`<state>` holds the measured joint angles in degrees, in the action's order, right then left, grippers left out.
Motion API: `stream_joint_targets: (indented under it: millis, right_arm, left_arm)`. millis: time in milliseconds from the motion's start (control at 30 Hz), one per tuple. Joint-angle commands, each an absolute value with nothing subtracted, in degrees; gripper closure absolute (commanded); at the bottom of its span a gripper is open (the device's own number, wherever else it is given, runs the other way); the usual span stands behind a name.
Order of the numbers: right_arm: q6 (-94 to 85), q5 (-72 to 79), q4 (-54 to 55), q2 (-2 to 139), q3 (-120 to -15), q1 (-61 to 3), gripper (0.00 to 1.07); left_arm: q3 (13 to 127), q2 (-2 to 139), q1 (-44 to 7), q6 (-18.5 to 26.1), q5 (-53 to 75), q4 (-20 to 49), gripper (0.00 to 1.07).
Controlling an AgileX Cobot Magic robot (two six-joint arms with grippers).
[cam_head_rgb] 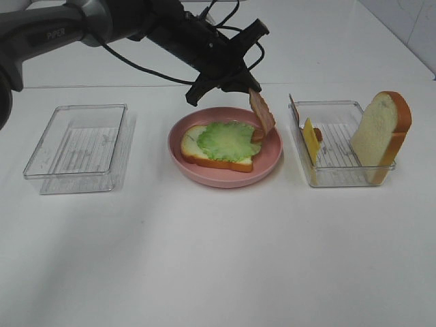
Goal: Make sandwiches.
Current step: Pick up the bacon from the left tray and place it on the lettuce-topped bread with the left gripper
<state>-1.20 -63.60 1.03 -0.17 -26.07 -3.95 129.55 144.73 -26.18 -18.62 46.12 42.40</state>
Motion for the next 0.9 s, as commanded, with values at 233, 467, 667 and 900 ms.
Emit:
stream_joint_targets:
  millis: [233,467,667,900]
  right_arm:
    - [-1.66,-63.03,0.92,-1.95,-25.90,-3.61,0.20]
    - [-1.66,-63.03,0.92,-1.95,-25.90,-3.61,0.20]
    - [-1.66,-63.03,0.92,-1.95,-25.90,-3.61,0.20]
    - [-1.66,-63.03,0.92,-1.95,-25.90,-3.61,0.20]
  left_arm:
    - [129.66,145.36,-25.04,-18.39,50.02,32.14,1.07]
    - [129.66,145.36,-25.10,-19.65,52.60,23.09,1.07]
    - [129.66,145.36,-25.15,-20.80,55.23,16.44,1.07]
    - [129.66,145.88,-25.15,-20.80,54.83,16.33,1.07]
